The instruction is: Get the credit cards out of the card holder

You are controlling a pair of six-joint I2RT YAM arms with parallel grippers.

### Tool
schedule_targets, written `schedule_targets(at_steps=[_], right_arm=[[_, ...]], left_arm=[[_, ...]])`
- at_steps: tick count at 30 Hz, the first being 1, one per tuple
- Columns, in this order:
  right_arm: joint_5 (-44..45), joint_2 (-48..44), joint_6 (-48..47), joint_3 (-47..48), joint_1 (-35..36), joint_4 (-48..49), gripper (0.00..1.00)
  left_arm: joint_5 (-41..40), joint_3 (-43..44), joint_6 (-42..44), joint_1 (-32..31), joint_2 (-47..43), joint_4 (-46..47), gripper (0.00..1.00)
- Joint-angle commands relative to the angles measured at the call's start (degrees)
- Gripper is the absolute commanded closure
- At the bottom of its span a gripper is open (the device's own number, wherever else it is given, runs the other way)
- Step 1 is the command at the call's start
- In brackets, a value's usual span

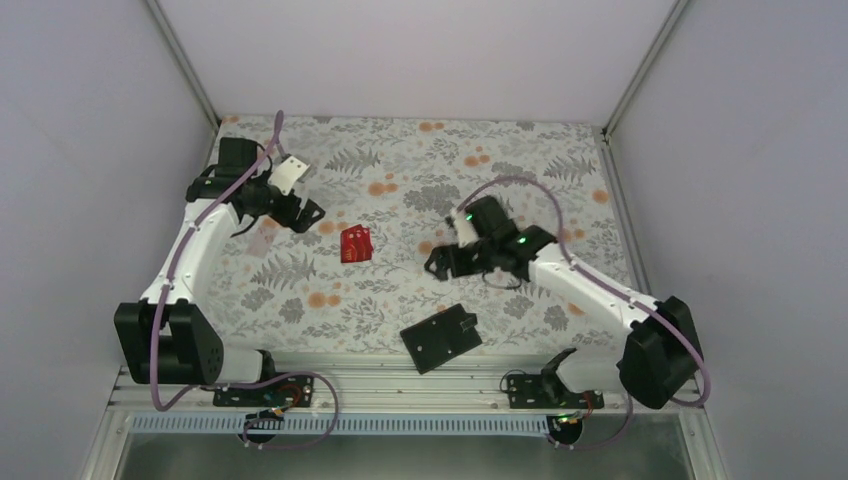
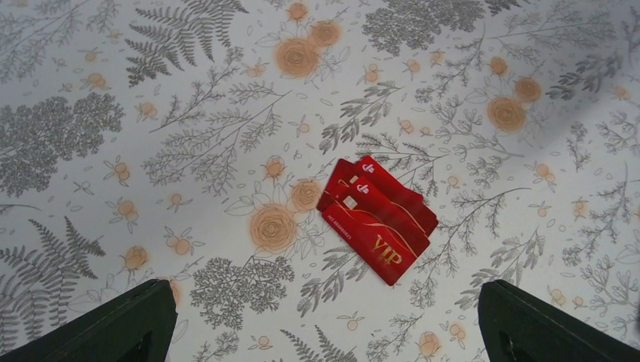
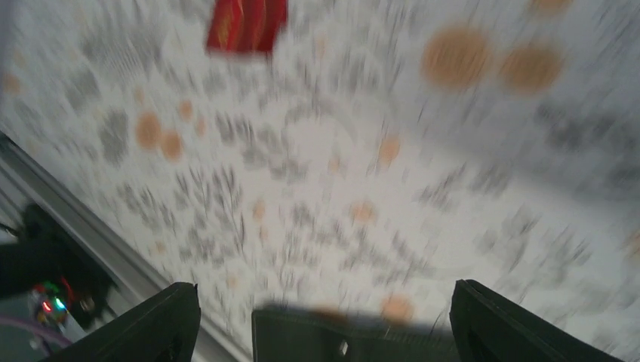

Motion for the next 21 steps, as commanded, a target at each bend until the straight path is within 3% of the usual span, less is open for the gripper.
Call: schedule_targets(at_steps=[1,3,5,9,14,17,21], right_arm=[[13.54,1.71,11.94,-2.54,12.72,-10.92,0.14],[10.93,0.14,13.95,-6.42,14.04,-10.27,0.10],[7.56,-3.70,15.13,-12.06,12.04,-5.78,0.05],[6.67,-3.98,14.51,-16.82,7.24,-4.10,0.08],[2.77,-0.76,13.77,-22.60,5.47,0.99,0.09],[4.51,0.60,13.54,-23.41,4.88,1.09,0.13],[3.31,0.01,14.48,-24.24,4.85,3.02,0.14]], left_arm=[[6.26,-0.53,4.35,-0.22,-2.45,-2.46,0.01],[12.64,-1.93,8.98,-3.17,-3.57,-4.72,0.07],[9.41,-4.99,12.73,-12.66,-5.68,-4.54,0.13],[3.18,-11.08,21.73,-33.27,-10.06,-3.73,0.16],[-13.10,-19.31,26.74,-57.03,-7.13,1.32,0.22],[-23.64,-23.76,28.34,-70.49,-0.54,7.21,0.17],[-30.07,-26.10,31.33,-76.17,3.19,18.67,0.11]])
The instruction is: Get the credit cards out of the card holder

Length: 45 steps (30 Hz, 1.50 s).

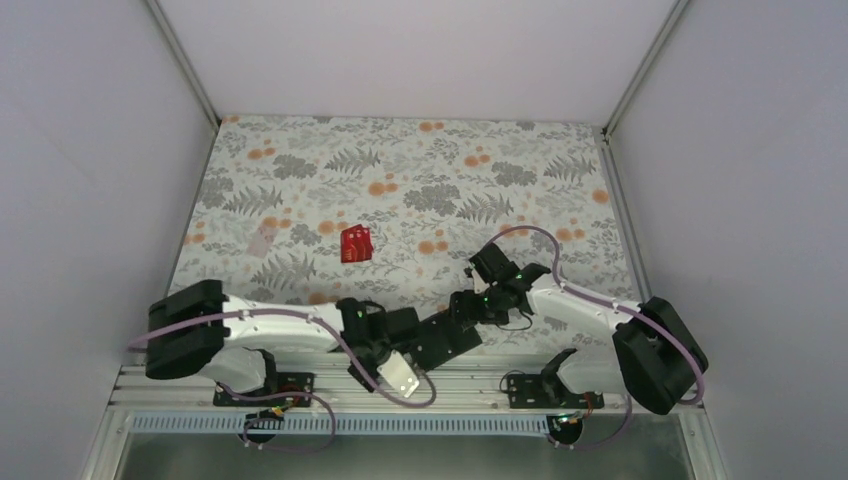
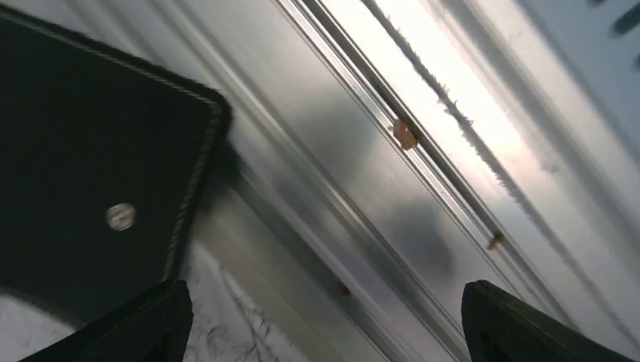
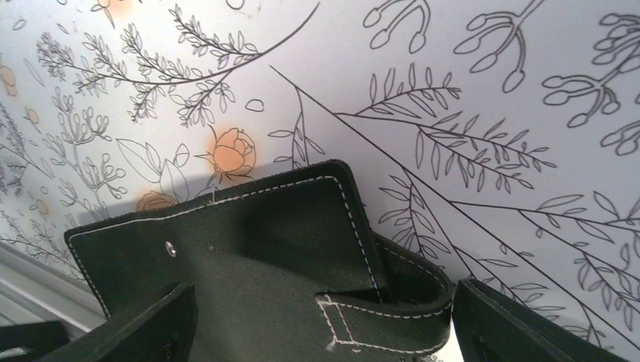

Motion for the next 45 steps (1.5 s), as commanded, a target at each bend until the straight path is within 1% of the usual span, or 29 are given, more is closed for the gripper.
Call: schedule_targets(at_steps=[1,3,6,8,10,11,14,16,17,20,24,27,29,30,31,33,34,35,36,38,39,40,42,43,44,45], right_arm=[[-0.84,0.83,1.61,-3.23,-0.36,2.61,0.15],[-2.31,0.46,2.14,-3.81,-0.36,3.43,0.17],[-4.00,-0.26,2.87,-4.52,-0.31,4.46,0.20],[-4.45,-0.56,3.07,-4.54,-0.36,4.62,0.23],[-4.70,-0.59,3.29,-4.37,-0.35,4.84,0.26],[-4.91,-0.52,3.39,-4.36,-0.35,5.02,0.26],[-5.11,-0.37,3.87,-4.26,-0.33,5.42,0.27],[-5.36,-0.75,4.38,-4.44,-0.34,5.97,0.27],[-5.30,-0.92,4.44,-4.46,-0.35,5.95,0.27],[-5.06,-0.64,4.35,-4.55,-0.36,5.73,0.27],[-5.73,-0.50,4.46,-4.48,-0.36,6.33,0.30],[-6.28,-1.16,4.54,-4.32,-0.35,6.22,0.37],[-6.95,-1.46,4.47,-4.23,-0.31,6.29,0.42],[-7.50,-1.49,4.53,-4.33,-0.35,6.57,0.45],[-8.20,-1.47,4.55,-4.36,-0.36,6.81,0.47],[-9.54,-1.69,4.32,-4.32,-0.31,7.11,0.50],[-10.22,-1.96,4.15,-4.19,-0.35,7.17,0.50],[-10.83,-2.31,3.93,-3.95,-0.36,6.97,0.50],[-11.29,-2.94,3.65,-3.42,-0.43,6.58,0.50],[-12.11,-4.58,2.85,-1.82,-1.12,5.01,0.48],[-12.23,-6.11,2.12,-0.59,-1.98,3.38,0.46],[-12.45,-7.38,1.20,1.55,-3.32,1.74,0.43],[-12.17,-9.81,-1.34,6.03,-7.31,-1.69,0.32],[-11.94,-10.88,-2.88,8.52,-9.49,-3.41,0.26],[-11.59,-11.71,-4.51,11.30,-12.85,-4.69,0.21],[-11.36,-12.14,-5.79,13.91,-15.36,-5.88,0.16]], left_arm=[[-13.61,-2.71,6.74,-3.82,1.54,16.25,0.11],[-16.11,-4.03,9.10,-3.93,1.08,21.35,0.11],[-18.28,-4.23,10.23,-4.42,1.65,24.49,0.14],[-18.07,-4.34,11.04,-4.52,1.81,25.13,0.19],[-17.82,-4.74,12.15,-4.52,1.91,25.68,0.27],[-17.45,-4.98,12.90,-4.50,2.29,25.38,0.28],[-17.39,-6.71,14.71,-4.55,4.45,24.22,0.25],[-16.04,-7.16,15.69,-4.44,4.59,21.75,0.21],[-14.56,-6.89,16.35,-4.23,4.02,19.75,0.16],[-12.65,-5.49,17.26,-3.93,3.42,15.08,0.11],[-12.92,-6.32,16.81,-3.93,4.85,19.97,0.11],[-13.42,-6.70,15.87,-3.89,6.75,23.94,0.16],[-14.41,-7.01,15.66,-3.86,7.22,26.64,0.21],[-14.52,-7.05,15.51,-3.75,7.15,27.76,0.26],[-14.57,-6.88,15.13,-3.64,6.98,28.56,0.31],[-14.49,-6.51,14.45,-3.42,6.42,29.48,0.44],[-14.31,-5.98,13.64,-3.21,6.05,29.33,0.52],[-13.72,-5.17,12.87,-2.84,5.53,28.58,0.62],[-12.90,-4.05,11.75,-2.47,5.41,27.10,0.67],[-10.53,-1.75,9.10,-1.43,4.24,24.30,0.90],[-9.29,-0.77,7.75,-0.53,3.60,23.23,0.97],[-7.35,0.37,6.19,0.62,2.91,22.07,0.97],[-0.12,3.99,2.63,5.86,1.85,18.86,0.98],[5.79,6.35,0.20,9.10,1.59,16.39,0.98],[16.47,8.81,-2.30,13.52,1.68,14.66,0.98],[24.58,11.03,-4.75,17.92,2.47,13.36,0.98]])
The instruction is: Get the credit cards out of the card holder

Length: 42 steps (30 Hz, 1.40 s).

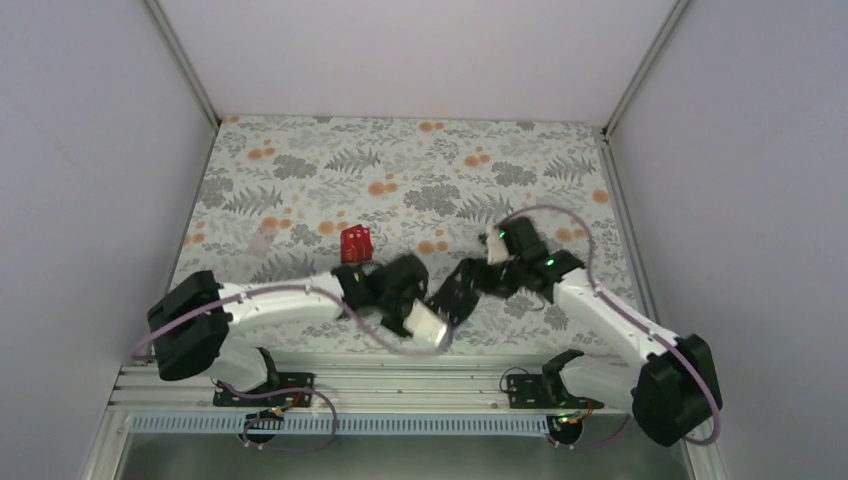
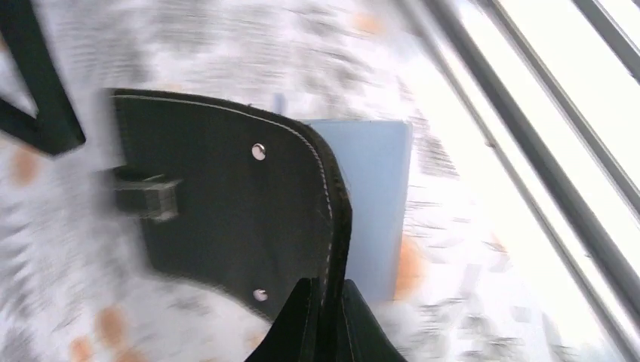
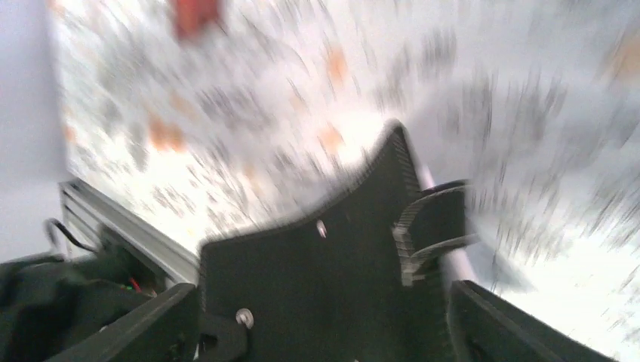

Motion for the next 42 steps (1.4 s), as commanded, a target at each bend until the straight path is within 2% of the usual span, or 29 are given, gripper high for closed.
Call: schedule_targets(at_steps=[1,3,8,11,12,13,15,19,24,28,32,37,39,42], right_arm=[[-0.30,-4.02,-7.74,12.21,-9.94,-6.09,0.12],[0.04,-3.23,-9.86,16.06,-13.51,-7.58,0.10],[-3.16,-0.96,-13.78,18.29,-19.21,-7.92,0.10],[-4.20,0.01,-14.99,16.65,-19.53,-7.20,0.10],[-3.65,0.35,-15.16,16.17,-19.56,-7.28,0.10],[-2.62,0.82,-15.44,15.75,-19.53,-7.53,0.10],[-0.89,1.34,-15.55,14.87,-19.51,-7.74,0.11],[-0.69,1.71,-14.53,13.90,-19.44,-7.56,0.13],[-1.09,1.39,-12.04,12.70,-18.10,-5.22,0.16],[2.82,0.83,-10.85,12.77,-12.73,-2.15,0.15],[0.76,2.50,-8.59,12.27,-5.52,4.74,0.12],[10.19,9.76,-9.84,15.09,0.64,2.49,0.12],[7.85,11.03,-11.48,15.54,2.09,3.54,0.12],[3.23,7.71,-12.55,14.97,4.01,8.92,0.11]], left_arm=[[33.76,10.71,-12.33,16.66,0.20,-5.66,0.98],[45.84,12.98,-15.19,24.57,4.56,-7.62,0.98],[70.58,17.79,-17.67,35.75,19.88,-14.58,0.98],[79.80,25.22,-7.14,41.58,32.97,-30.09,0.98],[82.62,28.43,0.69,43.31,37.20,-38.80,0.98],[86.60,32.05,10.69,44.79,41.88,-53.20,0.98],[92.02,34.47,9.01,46.96,48.22,-55.38,0.98],[93.33,33.58,7.28,47.27,52.61,-55.35,0.98],[95.34,34.03,5.12,46.92,51.75,-55.43,0.98],[94.88,35.66,2.39,46.34,50.66,-55.48,0.98],[94.34,36.78,0.49,45.30,50.37,-55.43,0.97],[92.76,38.67,-0.44,44.04,48.99,-55.48,0.97],[91.24,40.27,-1.31,44.02,48.57,-55.43,0.94],[87.48,43.85,-3.79,43.82,47.40,-55.35,0.91]])
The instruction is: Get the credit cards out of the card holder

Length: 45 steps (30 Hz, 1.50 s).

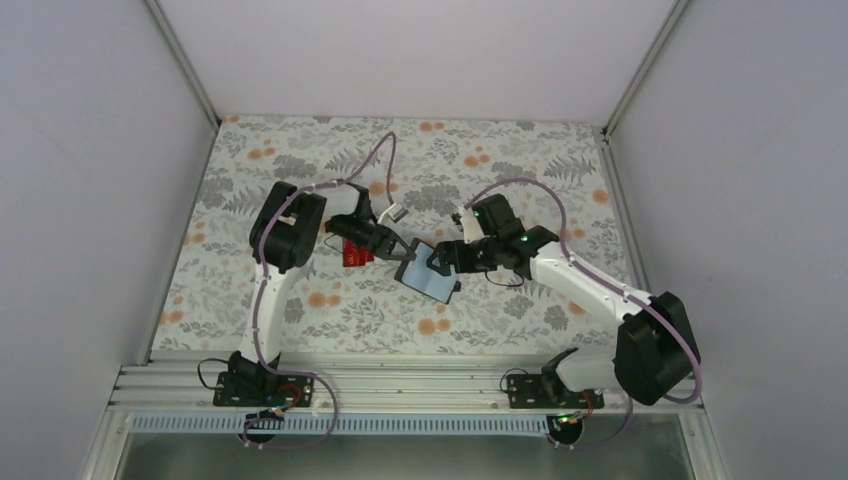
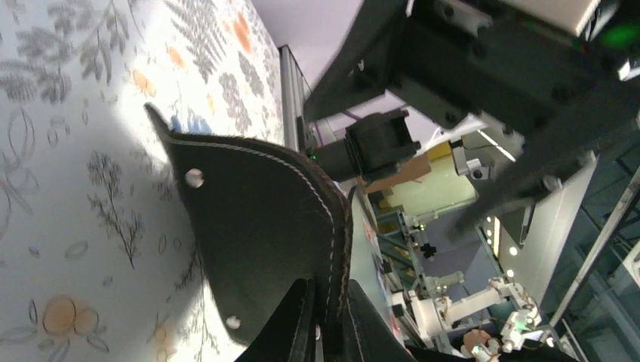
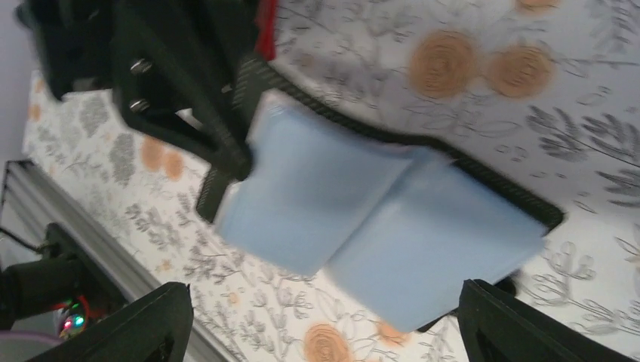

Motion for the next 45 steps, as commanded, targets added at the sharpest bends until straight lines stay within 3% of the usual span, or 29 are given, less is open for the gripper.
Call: schedule_targets(at_steps=[1,4,7,9,13,18,23,27,32,40,45], right_arm=[[-1.82,-4.99,-2.26,0.95,2.62,7.55,0.10],[0.84,-9.27,-4.12,1.13,2.58,7.76,0.10],[1.99,-13.51,-5.72,2.01,2.51,7.00,0.06],[5.45,-16.11,-5.43,2.88,2.24,5.83,0.03],[11.98,-17.73,-2.38,3.72,0.69,2.05,0.01],[18.69,-14.48,2.14,4.36,-0.89,-6.28,0.01],[12.78,-13.14,4.47,-0.05,-0.95,-3.88,0.03],[8.04,-8.76,8.65,-4.64,-0.76,-0.38,0.08],[-2.54,-2.99,13.21,-10.51,-0.08,12.55,0.28],[-5.70,10.10,12.30,-7.01,-1.80,21.42,0.34],[-7.38,16.24,10.25,-4.17,-5.37,21.92,0.41]], left_arm=[[5.30,6.21,-3.24,-0.09,-3.64,0.02,0.90],[-2.68,10.71,-8.94,-0.72,-5.97,2.68,0.90],[-20.28,5.22,-30.48,-1.67,-15.85,25.43,0.87],[-28.62,2.72,-36.70,-1.78,-21.32,34.04,0.87],[-25.88,6.50,-39.74,-1.64,-17.89,30.24,0.93],[-28.67,-1.65,-51.56,-1.55,-16.09,44.19,0.98],[-36.98,0.18,-51.68,-0.81,-15.54,47.41,0.96],[-39.89,-1.10,-49.89,0.80,-17.46,47.98,0.88],[-41.76,-7.37,-47.80,0.20,-18.27,48.15,0.84],[-44.59,-11.84,-45.86,-6.21,-16.16,48.76,0.83],[-43.56,-13.34,-45.81,-9.42,-14.56,48.84,0.83]])
